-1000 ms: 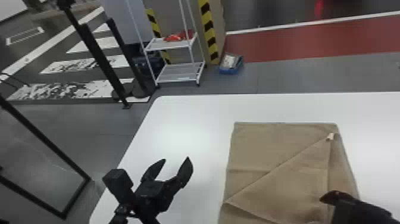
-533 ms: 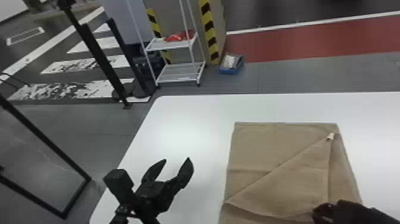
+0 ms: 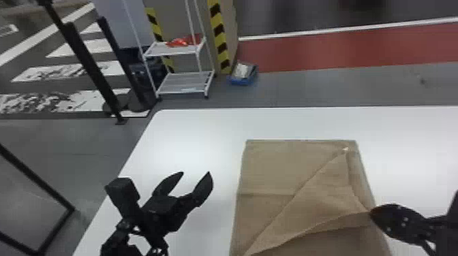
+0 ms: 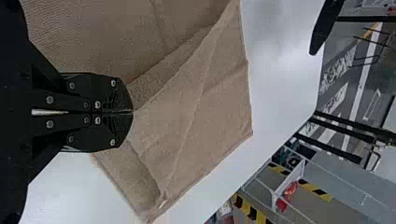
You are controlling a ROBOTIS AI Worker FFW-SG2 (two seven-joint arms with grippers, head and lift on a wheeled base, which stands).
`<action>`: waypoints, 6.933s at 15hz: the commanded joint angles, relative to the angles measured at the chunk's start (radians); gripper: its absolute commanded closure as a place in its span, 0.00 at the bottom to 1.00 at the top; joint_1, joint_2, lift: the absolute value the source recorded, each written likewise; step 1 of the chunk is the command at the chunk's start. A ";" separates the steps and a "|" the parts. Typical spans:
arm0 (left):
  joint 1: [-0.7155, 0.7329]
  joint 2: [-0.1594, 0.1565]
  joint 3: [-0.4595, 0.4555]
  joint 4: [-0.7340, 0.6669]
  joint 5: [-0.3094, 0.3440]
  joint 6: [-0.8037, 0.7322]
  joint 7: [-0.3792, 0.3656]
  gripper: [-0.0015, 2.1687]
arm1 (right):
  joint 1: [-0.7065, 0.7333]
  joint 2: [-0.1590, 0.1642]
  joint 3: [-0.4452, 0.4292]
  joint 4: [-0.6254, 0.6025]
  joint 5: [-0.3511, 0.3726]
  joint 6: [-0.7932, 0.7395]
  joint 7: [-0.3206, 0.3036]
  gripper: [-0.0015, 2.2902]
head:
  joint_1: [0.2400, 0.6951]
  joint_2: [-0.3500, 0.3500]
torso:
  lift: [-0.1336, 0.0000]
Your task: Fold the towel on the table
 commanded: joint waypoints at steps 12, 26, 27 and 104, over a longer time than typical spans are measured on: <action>-0.411 -0.003 -0.180 0.171 -0.369 0.408 -0.098 0.07 | -0.020 -0.152 -0.406 0.138 -0.335 0.014 0.075 0.74 | 1.00 0.38 | 0.11; -0.603 -0.003 -0.288 0.479 -0.467 0.384 0.005 0.99 | -0.036 -0.156 -0.447 0.212 -0.338 -0.014 0.076 0.74 | 1.00 0.19 | 0.11; -0.589 -0.003 -0.262 0.442 -0.460 0.384 0.018 0.99 | -0.054 -0.155 -0.447 0.229 -0.336 -0.029 0.072 0.74 | 1.00 0.20 | 0.11; -0.958 0.114 -0.045 0.089 -1.251 0.681 -0.606 0.81 | -0.908 -0.077 -0.271 0.655 -0.525 0.170 -0.352 0.74 | 0.40 0.59 | 0.11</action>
